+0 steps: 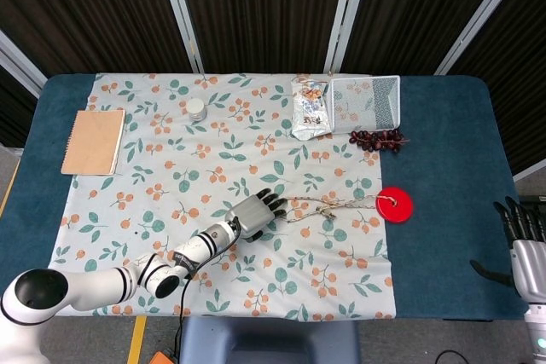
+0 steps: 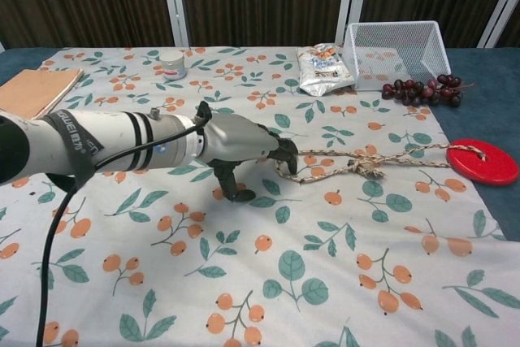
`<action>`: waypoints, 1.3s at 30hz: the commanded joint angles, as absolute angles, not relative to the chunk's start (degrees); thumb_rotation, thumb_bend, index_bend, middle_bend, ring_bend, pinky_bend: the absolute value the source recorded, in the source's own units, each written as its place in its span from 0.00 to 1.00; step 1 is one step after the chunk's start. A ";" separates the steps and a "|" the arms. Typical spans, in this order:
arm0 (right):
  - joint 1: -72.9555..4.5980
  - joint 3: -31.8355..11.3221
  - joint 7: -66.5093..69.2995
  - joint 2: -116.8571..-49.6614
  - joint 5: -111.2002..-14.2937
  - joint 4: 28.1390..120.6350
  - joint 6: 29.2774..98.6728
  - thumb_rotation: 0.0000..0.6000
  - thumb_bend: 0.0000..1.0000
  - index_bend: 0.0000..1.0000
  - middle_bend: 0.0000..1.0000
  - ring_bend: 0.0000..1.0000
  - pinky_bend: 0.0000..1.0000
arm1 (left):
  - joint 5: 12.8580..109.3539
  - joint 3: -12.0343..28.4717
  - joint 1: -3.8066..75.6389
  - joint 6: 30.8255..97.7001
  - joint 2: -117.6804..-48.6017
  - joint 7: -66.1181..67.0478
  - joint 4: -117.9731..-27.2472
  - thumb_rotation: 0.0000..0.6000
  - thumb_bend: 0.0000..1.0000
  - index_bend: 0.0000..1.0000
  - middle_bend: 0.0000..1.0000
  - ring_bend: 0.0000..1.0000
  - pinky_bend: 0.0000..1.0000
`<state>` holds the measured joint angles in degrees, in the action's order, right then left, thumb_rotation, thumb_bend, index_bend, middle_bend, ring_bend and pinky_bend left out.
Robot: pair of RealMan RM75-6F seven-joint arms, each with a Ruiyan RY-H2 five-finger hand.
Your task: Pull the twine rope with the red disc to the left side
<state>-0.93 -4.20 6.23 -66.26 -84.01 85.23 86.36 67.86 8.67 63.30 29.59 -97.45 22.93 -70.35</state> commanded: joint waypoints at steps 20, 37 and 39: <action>-1.22 -4.17 5.33 -66.81 -84.19 85.41 85.98 1.00 0.07 0.00 0.00 0.00 0.00 | 58.79 4.25 65.19 34.34 -92.64 32.87 -75.78 1.00 0.47 0.59 0.00 0.00 0.04; -1.46 -4.16 4.31 -66.79 -84.32 86.15 85.82 1.00 0.07 0.00 0.00 0.00 0.00 | 59.42 3.06 62.64 40.26 -89.83 30.31 -77.04 1.00 0.68 0.89 0.01 0.00 0.09; -1.44 -4.25 4.21 -66.58 -84.35 86.31 85.99 1.00 0.07 0.00 0.00 0.00 0.00 | 59.41 2.35 61.14 41.67 -87.75 29.89 -78.03 1.00 0.69 0.89 0.04 0.00 0.10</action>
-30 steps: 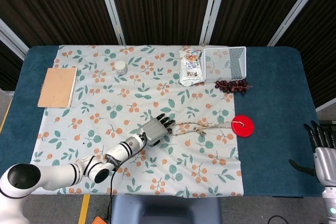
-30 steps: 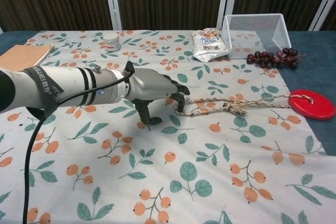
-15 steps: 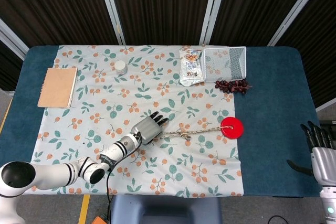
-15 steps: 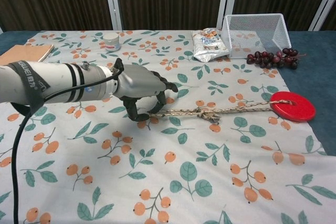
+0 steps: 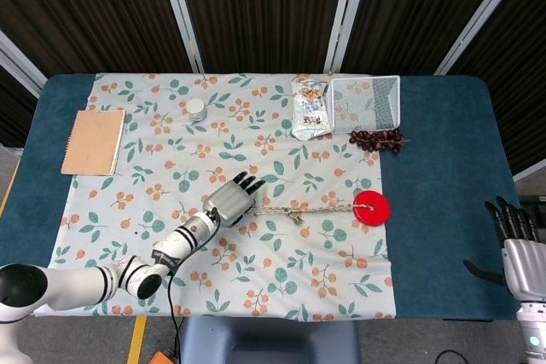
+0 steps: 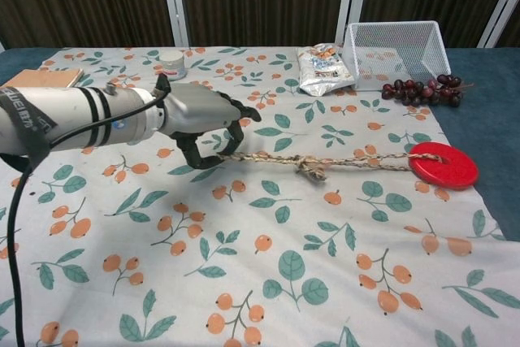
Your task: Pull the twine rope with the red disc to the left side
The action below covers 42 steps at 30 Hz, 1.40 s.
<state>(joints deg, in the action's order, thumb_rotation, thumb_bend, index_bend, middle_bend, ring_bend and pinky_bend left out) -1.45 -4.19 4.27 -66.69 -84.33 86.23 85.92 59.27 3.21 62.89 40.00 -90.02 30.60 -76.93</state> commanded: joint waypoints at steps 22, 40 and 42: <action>-3.14 -4.26 2.63 -67.48 -86.23 85.94 85.46 1.00 0.07 0.00 0.00 0.00 0.00 | 42.90 -2.67 30.31 72.83 -59.57 28.52 -89.64 1.00 0.78 0.93 0.15 0.00 0.14; -3.13 -3.70 2.92 -68.09 -86.40 85.21 85.54 1.00 0.07 0.00 0.00 0.00 0.00 | 43.73 2.32 24.88 75.82 -55.96 27.17 -90.65 1.00 0.78 0.93 0.19 0.00 0.14; -3.17 -3.65 2.95 -68.15 -86.39 85.18 85.43 1.00 0.07 0.00 0.00 0.00 0.00 | 47.49 3.48 25.69 77.10 -57.83 26.45 -90.53 1.00 0.78 0.93 0.19 0.00 0.14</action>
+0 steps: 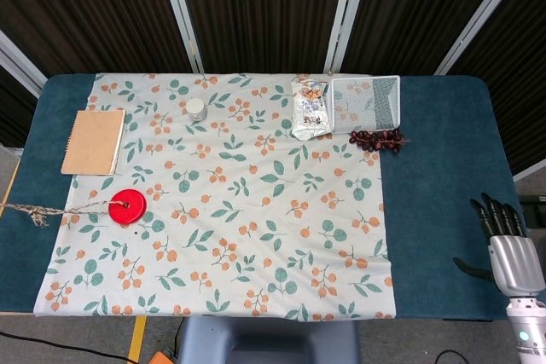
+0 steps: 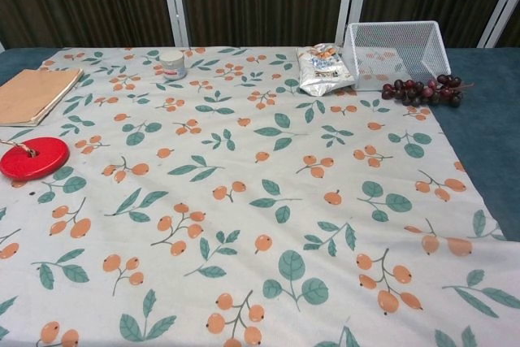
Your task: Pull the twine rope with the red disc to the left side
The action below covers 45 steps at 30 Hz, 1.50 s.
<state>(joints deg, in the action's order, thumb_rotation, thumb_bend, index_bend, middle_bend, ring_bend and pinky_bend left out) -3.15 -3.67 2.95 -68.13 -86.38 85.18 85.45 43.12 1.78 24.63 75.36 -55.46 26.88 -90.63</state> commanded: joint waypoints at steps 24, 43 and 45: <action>-3.04 -3.05 4.84 -67.83 -86.17 84.76 84.73 1.00 0.07 0.00 0.00 0.00 0.00 | 66.54 5.42 29.64 69.85 -72.69 14.67 -84.82 1.00 0.35 0.00 0.00 0.00 0.07; -2.25 -2.92 5.08 -67.08 -86.88 86.04 86.56 1.00 0.07 0.00 0.00 0.00 0.00 | 72.27 1.84 17.65 80.42 -68.28 8.51 -91.94 1.00 0.39 0.00 0.00 0.00 0.05; -2.25 -2.89 5.12 -67.17 -86.80 85.94 86.43 1.00 0.07 0.00 0.00 0.00 0.00 | 72.65 1.68 16.49 81.46 -68.75 8.09 -91.91 1.00 0.38 0.00 0.00 0.00 0.05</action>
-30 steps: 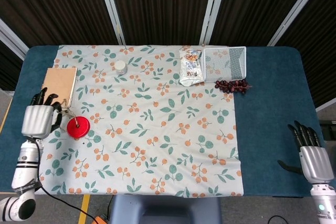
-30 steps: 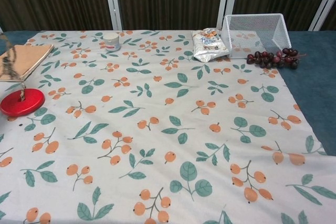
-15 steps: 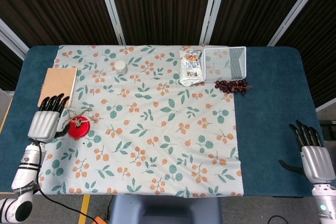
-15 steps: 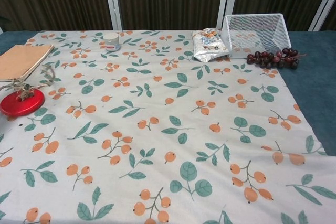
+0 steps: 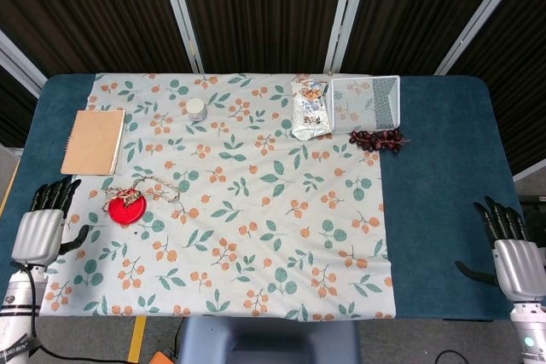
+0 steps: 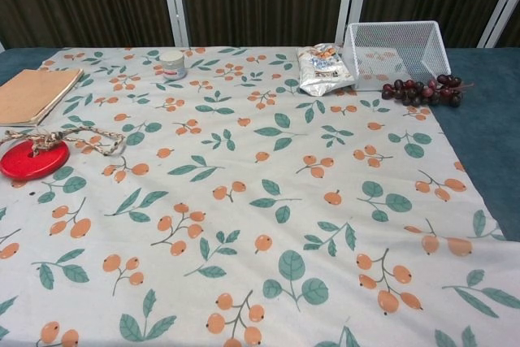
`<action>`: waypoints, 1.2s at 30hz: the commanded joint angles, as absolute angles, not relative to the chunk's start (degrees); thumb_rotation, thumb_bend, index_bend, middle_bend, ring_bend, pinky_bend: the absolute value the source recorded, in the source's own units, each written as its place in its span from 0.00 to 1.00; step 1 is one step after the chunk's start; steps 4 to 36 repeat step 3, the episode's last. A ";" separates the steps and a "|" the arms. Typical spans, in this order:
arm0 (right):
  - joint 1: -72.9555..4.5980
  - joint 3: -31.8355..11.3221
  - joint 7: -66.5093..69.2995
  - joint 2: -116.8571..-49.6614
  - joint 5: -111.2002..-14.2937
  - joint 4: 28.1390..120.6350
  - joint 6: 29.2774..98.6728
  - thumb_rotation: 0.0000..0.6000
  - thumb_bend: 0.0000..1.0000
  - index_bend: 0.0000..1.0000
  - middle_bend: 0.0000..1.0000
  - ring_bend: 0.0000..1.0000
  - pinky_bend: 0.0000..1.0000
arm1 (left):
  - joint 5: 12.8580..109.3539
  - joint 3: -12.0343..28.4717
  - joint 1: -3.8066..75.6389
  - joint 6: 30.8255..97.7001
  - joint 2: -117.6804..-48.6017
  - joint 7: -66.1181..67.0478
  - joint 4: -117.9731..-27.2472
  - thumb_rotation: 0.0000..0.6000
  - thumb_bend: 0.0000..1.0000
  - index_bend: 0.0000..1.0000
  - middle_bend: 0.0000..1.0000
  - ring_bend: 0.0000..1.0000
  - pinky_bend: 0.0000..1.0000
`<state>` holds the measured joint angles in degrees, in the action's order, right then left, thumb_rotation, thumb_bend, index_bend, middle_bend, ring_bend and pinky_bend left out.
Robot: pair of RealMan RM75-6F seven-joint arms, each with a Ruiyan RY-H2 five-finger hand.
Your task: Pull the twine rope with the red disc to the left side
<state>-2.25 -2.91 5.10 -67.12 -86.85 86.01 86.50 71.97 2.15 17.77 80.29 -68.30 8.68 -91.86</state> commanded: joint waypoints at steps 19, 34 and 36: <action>-2.33 -2.86 4.85 -67.18 -86.75 85.91 86.18 1.00 0.07 0.00 0.00 0.00 0.00 | 73.56 1.41 15.02 82.97 -69.44 7.74 -91.80 1.00 0.39 0.00 0.00 0.00 0.05; -2.33 -2.86 4.85 -67.18 -86.75 85.91 86.18 1.00 0.07 0.00 0.00 0.00 0.00 | 73.56 1.41 15.02 82.97 -69.44 7.74 -91.80 1.00 0.39 0.00 0.00 0.00 0.05; -2.33 -2.86 4.85 -67.18 -86.75 85.91 86.18 1.00 0.07 0.00 0.00 0.00 0.00 | 73.56 1.41 15.02 82.97 -69.44 7.74 -91.80 1.00 0.39 0.00 0.00 0.00 0.05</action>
